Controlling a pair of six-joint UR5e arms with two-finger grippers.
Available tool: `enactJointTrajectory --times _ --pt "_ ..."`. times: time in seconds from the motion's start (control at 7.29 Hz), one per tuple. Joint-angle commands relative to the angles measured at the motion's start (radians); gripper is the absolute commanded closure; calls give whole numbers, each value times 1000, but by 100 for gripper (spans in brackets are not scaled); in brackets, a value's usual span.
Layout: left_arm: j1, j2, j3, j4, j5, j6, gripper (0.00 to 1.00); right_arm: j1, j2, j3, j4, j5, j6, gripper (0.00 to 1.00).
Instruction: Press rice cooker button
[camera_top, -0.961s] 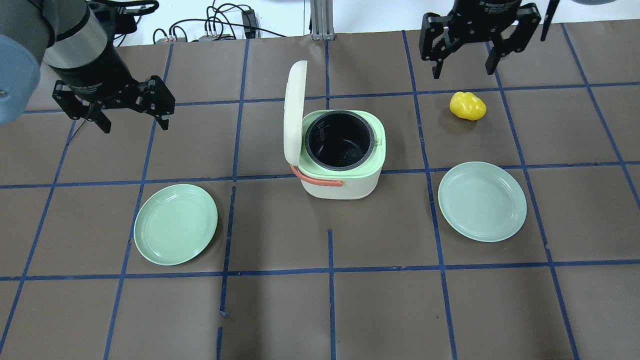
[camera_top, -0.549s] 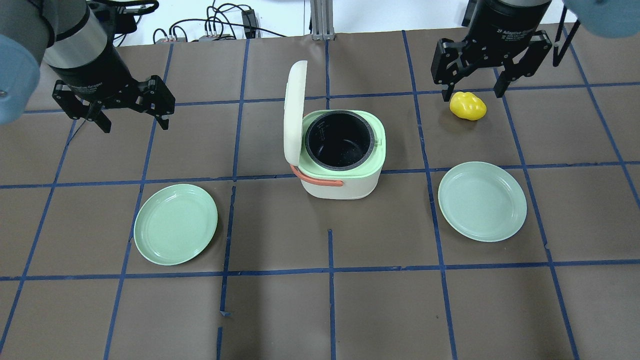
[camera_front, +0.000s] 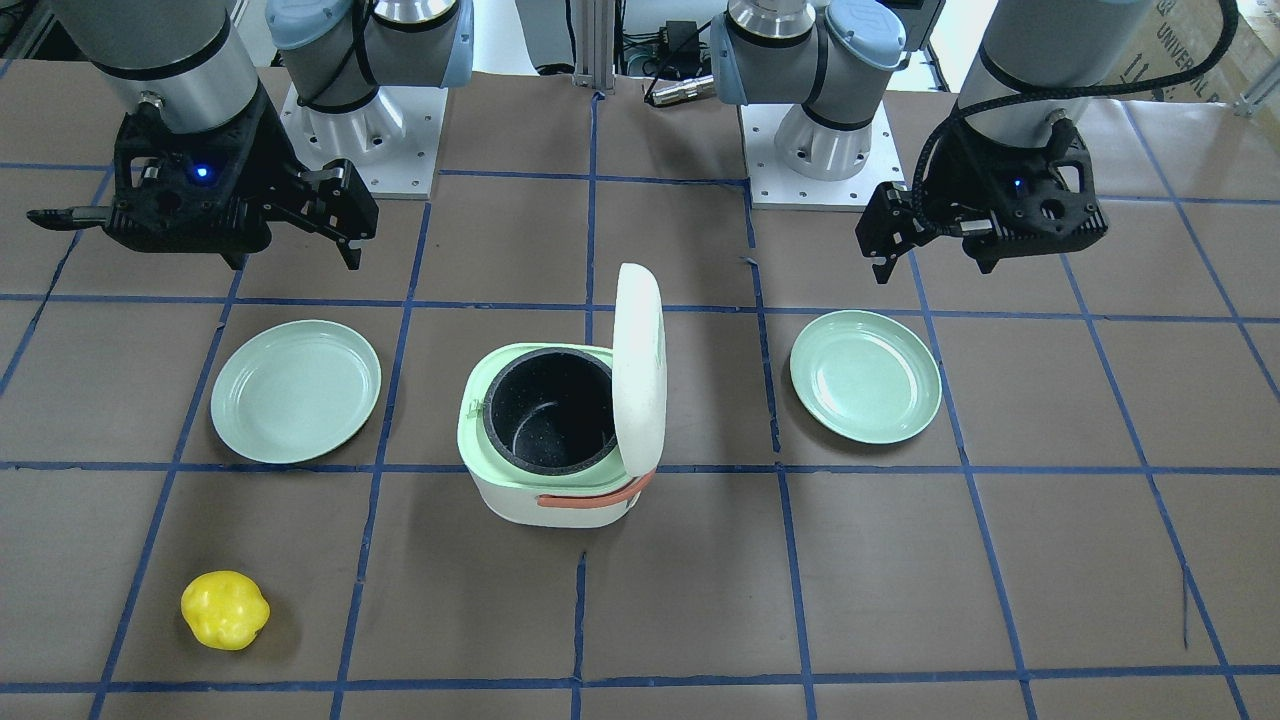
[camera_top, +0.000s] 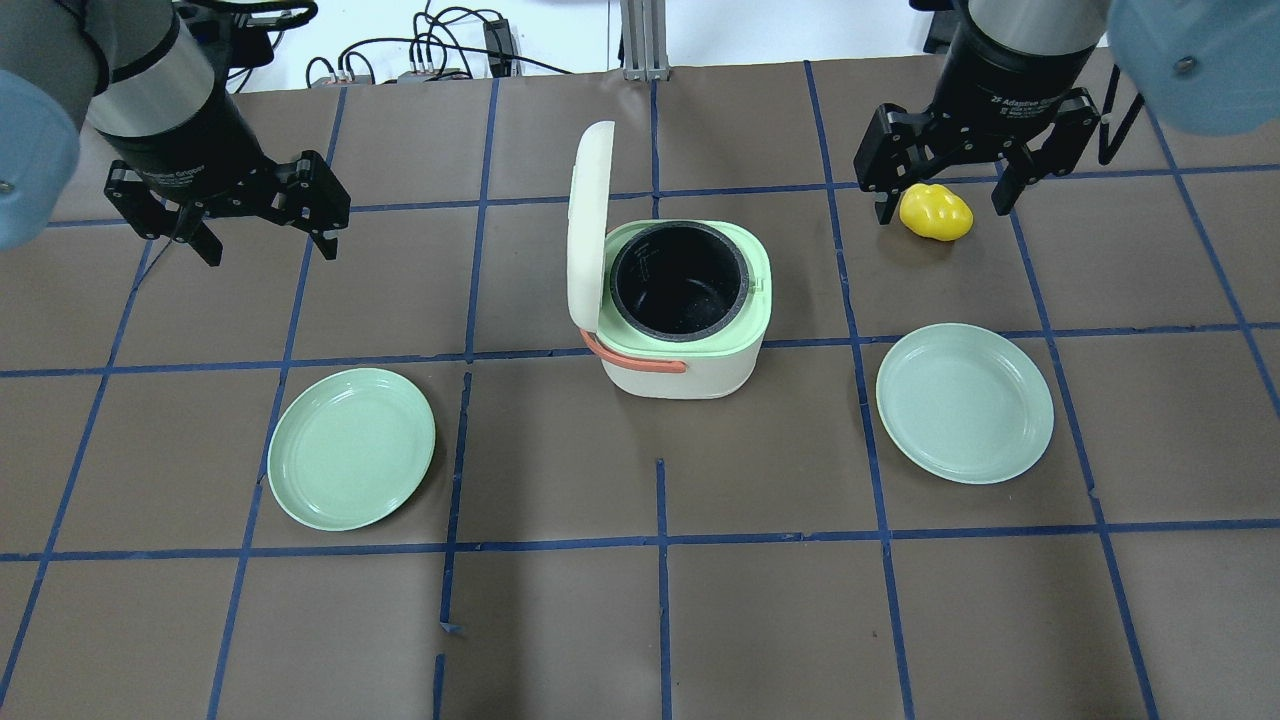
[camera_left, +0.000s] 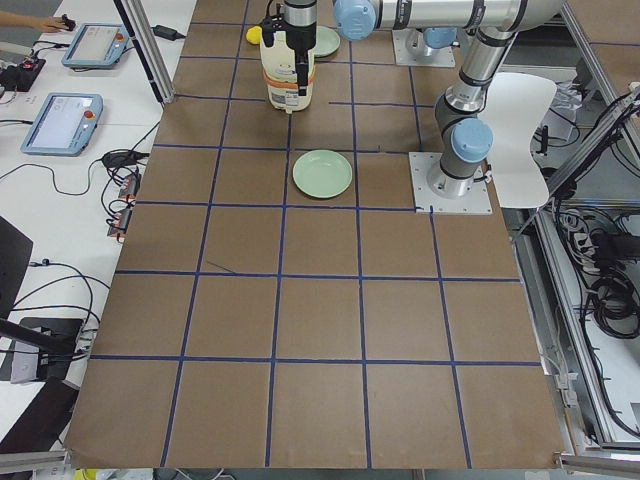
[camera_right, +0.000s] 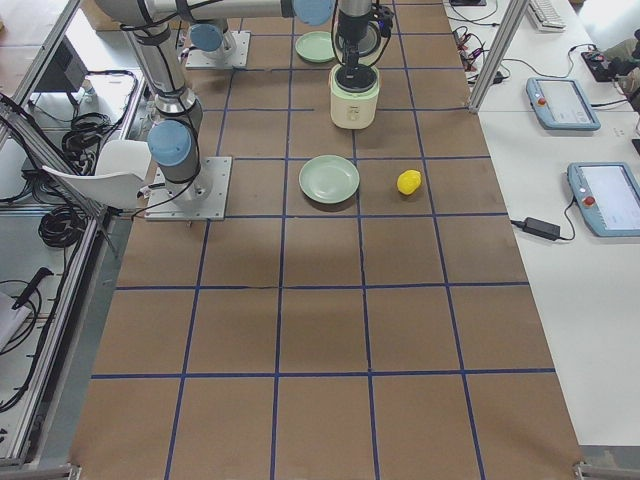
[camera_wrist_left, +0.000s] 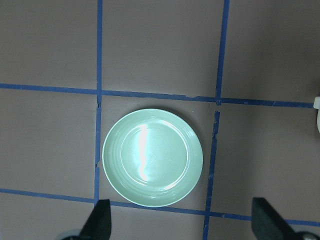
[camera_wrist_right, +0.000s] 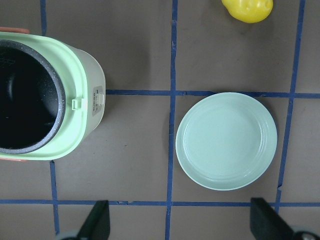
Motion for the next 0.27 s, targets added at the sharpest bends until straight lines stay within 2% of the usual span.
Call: enactJointTrajectory --times 0.0,0.14 --pt "0 0 0 0 1 0 0 0 1 2 -2 1 -1 0" --pt "0 0 0 -2 1 0 0 1 1 2 -2 1 1 0"
